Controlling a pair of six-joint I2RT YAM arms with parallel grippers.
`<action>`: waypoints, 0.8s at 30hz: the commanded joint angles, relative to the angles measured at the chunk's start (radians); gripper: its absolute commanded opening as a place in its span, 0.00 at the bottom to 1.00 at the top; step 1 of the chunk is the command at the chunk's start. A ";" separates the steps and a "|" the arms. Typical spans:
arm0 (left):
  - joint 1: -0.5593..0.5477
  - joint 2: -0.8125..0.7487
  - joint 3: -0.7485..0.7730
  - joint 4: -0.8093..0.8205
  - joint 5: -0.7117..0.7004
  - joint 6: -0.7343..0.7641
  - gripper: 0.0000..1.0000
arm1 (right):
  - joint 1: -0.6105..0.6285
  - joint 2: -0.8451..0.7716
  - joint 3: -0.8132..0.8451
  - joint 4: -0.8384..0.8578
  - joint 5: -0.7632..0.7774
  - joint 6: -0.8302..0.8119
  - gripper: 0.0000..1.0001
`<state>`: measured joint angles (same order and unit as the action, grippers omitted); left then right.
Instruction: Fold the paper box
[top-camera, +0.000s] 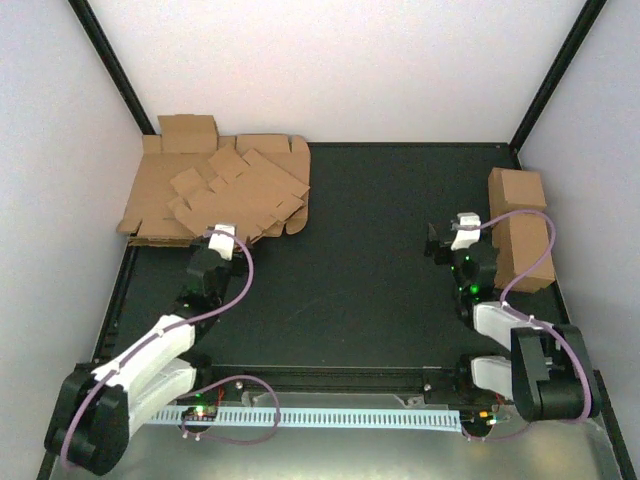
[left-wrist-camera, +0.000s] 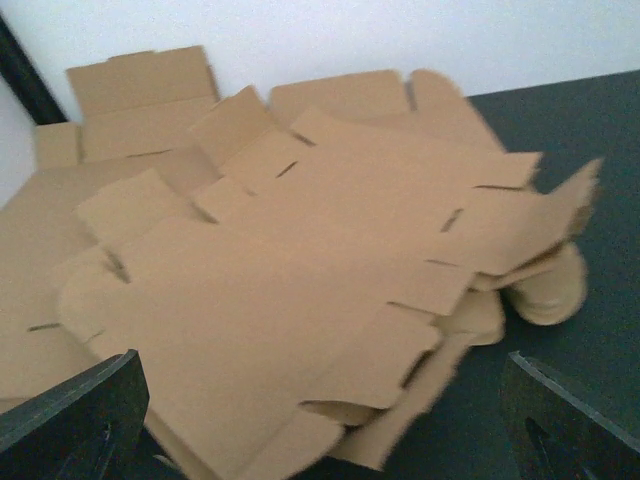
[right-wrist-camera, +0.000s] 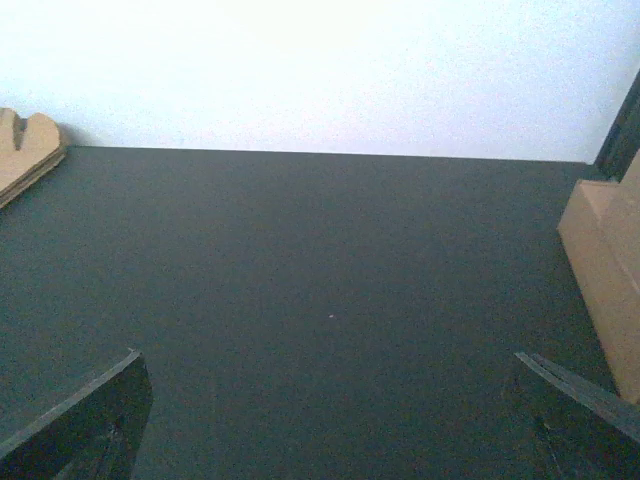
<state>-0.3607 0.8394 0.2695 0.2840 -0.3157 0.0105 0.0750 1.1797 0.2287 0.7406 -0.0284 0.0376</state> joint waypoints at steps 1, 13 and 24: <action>0.089 0.107 0.008 0.219 -0.010 0.071 0.99 | -0.019 0.055 0.035 0.166 0.075 -0.061 1.00; 0.265 0.367 0.031 0.506 0.193 0.122 0.99 | -0.110 0.226 0.053 0.289 -0.042 -0.022 1.00; 0.332 0.586 -0.060 0.919 0.316 0.077 0.99 | -0.107 0.221 0.057 0.271 -0.034 -0.022 1.00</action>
<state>-0.0654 1.3468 0.2718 0.9119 -0.0608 0.1120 -0.0349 1.4086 0.2691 0.9714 -0.0635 0.0315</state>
